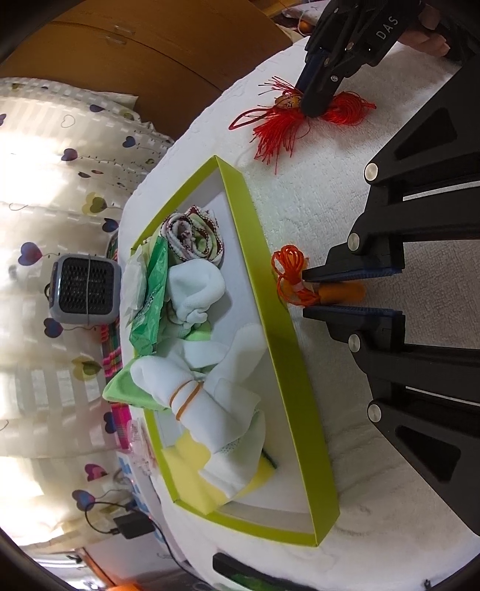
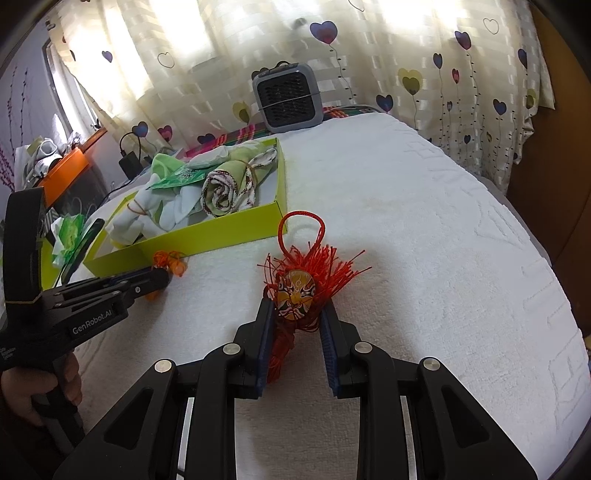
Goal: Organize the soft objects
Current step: 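Grasp the orange cord with the left tool while the right tool holds the ornament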
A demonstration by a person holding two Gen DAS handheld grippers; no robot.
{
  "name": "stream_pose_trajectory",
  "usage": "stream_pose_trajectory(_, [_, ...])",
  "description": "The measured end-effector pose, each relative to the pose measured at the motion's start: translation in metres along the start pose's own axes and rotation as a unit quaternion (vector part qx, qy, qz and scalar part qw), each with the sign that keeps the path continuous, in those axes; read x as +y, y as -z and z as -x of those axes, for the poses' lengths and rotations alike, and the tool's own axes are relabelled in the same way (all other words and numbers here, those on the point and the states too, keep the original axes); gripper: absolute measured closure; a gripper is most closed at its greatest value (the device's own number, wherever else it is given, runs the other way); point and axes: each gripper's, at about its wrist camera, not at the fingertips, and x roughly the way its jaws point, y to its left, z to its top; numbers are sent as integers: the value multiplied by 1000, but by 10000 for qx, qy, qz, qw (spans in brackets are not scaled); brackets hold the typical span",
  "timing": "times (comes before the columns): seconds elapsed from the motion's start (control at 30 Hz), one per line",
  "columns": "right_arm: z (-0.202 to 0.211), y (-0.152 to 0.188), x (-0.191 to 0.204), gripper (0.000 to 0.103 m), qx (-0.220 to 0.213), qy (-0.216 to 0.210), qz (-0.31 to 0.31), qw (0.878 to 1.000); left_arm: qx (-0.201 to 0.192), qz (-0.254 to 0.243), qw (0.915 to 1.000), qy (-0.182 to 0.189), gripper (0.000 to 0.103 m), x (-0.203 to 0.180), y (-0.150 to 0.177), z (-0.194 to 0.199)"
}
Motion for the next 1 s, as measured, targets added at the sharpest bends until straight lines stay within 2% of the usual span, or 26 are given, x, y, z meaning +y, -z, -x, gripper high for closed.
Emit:
stream_pose_trajectory(0.57, [4, 1, 6, 78, -100, 24, 143, 9998, -319, 105, 9994, 108, 92, 5, 3, 25])
stream_pose_trajectory(1.0, [20, -5, 20, 78, -409, -41, 312, 9987, -654, 117, 9977, 90, 92, 7, 2, 55])
